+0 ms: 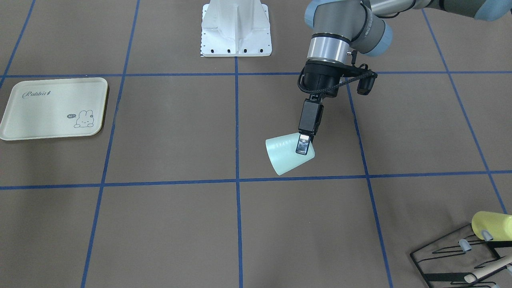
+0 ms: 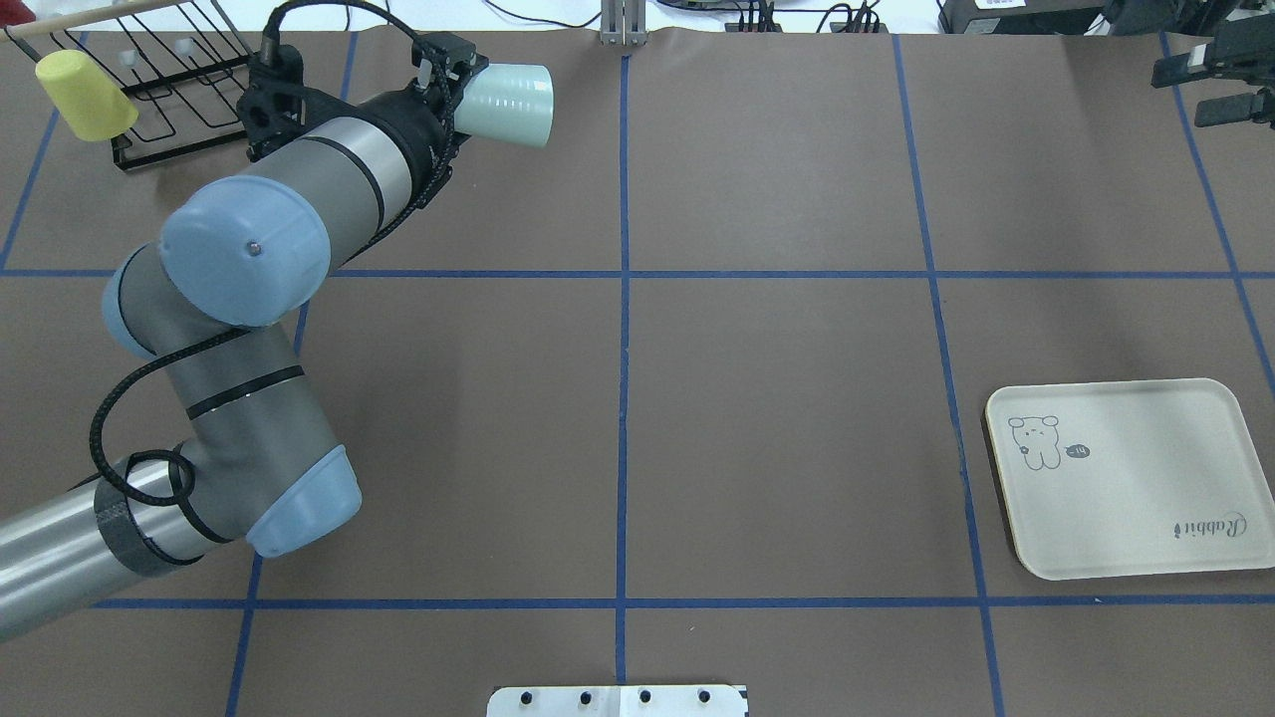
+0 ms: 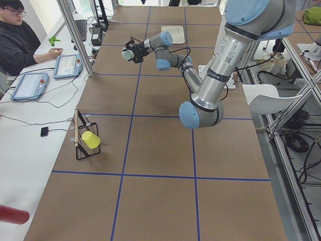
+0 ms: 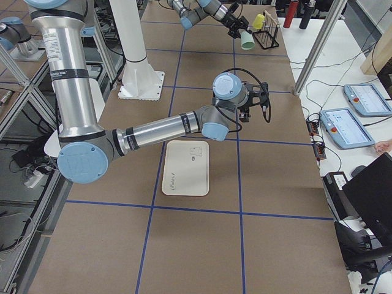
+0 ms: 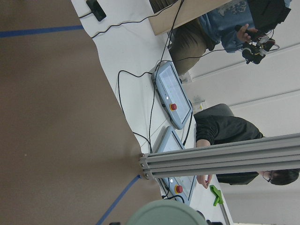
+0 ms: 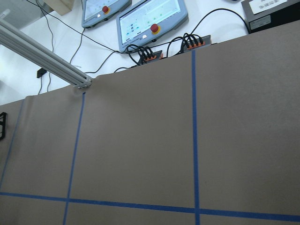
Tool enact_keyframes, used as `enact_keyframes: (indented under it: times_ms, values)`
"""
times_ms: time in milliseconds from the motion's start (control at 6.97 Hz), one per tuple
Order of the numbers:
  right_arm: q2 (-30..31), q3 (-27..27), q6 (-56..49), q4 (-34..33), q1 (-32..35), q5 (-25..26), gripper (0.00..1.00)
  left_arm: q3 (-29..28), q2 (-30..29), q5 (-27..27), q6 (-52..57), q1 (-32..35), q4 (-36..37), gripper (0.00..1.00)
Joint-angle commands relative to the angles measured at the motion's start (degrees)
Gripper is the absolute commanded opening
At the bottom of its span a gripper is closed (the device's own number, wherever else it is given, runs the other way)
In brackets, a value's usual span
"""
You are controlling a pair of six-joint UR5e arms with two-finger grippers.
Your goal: Left arm grabs green cup and hands to right arm on tray
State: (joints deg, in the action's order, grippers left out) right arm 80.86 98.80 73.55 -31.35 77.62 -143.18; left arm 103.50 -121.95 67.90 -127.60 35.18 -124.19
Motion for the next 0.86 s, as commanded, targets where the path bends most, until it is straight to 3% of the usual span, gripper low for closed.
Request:
enact_keyframes:
  times_ms: [0, 287, 717]
  values:
    - [-2.5, 0.9, 14.5, 9.6, -3.0, 0.4, 0.99, 2.2, -1.4, -3.1, -5.6, -4.0, 0.0, 0.32]
    - [-3.6, 2.0, 24.0, 17.1, -7.1, 3.6, 0.99, 2.3, -4.1, -9.5, -6.9, -9.7, -0.1, 0.32]
    - [-4.0, 4.8, 33.2, 26.0, -18.0, 13.3, 0.99, 3.5, -4.4, -9.9, -10.1, -12.1, -0.2, 0.32]
